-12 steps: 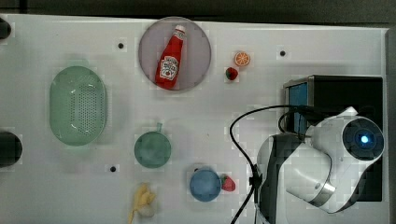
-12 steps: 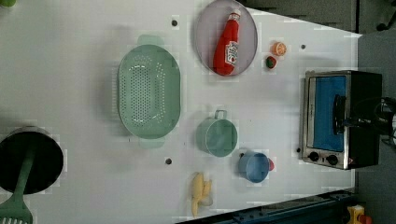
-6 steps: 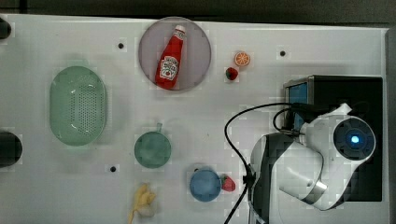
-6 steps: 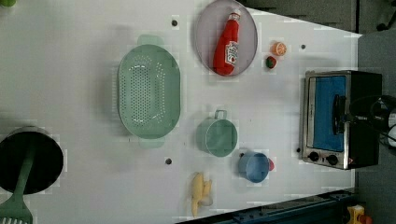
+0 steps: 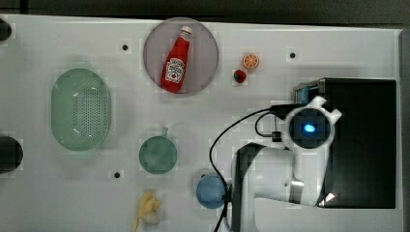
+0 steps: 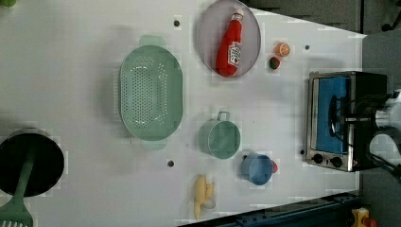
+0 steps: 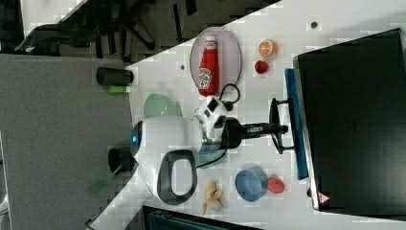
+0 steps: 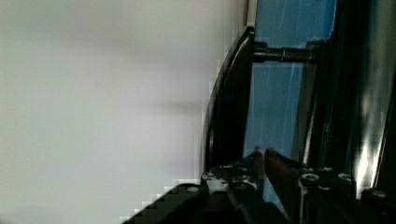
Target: Flap open oven.
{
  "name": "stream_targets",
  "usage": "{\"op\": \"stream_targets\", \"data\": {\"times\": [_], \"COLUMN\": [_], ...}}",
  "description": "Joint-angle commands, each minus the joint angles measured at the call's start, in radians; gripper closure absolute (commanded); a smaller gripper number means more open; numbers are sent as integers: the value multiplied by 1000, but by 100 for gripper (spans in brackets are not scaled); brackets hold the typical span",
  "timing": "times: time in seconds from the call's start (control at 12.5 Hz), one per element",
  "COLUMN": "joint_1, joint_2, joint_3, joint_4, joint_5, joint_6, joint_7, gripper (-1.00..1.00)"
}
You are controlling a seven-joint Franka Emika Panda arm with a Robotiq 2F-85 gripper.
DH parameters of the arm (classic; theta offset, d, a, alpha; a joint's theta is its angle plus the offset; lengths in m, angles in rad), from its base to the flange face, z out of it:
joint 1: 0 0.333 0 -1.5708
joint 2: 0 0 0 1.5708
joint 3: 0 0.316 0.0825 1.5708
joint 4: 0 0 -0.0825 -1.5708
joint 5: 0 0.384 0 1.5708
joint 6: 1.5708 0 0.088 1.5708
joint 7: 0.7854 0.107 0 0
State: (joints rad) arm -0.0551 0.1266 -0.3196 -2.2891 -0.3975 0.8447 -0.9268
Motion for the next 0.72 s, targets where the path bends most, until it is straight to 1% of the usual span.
{"op": "stream_targets", "data": {"times": [0.08, 0.16, 0.4, 0.72], "joint_1": [63, 71, 97, 155], "joint_2": [44, 59, 121, 215], "joint_3": [69, 84, 121, 152], "joint_4": [-38, -39, -38, -28], "joint_5": [-126, -187, -321, -507], "joint_6": [11, 10, -2, -38], "joint_7": [278, 334, 550, 842], "gripper": [65, 65, 65, 65]}}
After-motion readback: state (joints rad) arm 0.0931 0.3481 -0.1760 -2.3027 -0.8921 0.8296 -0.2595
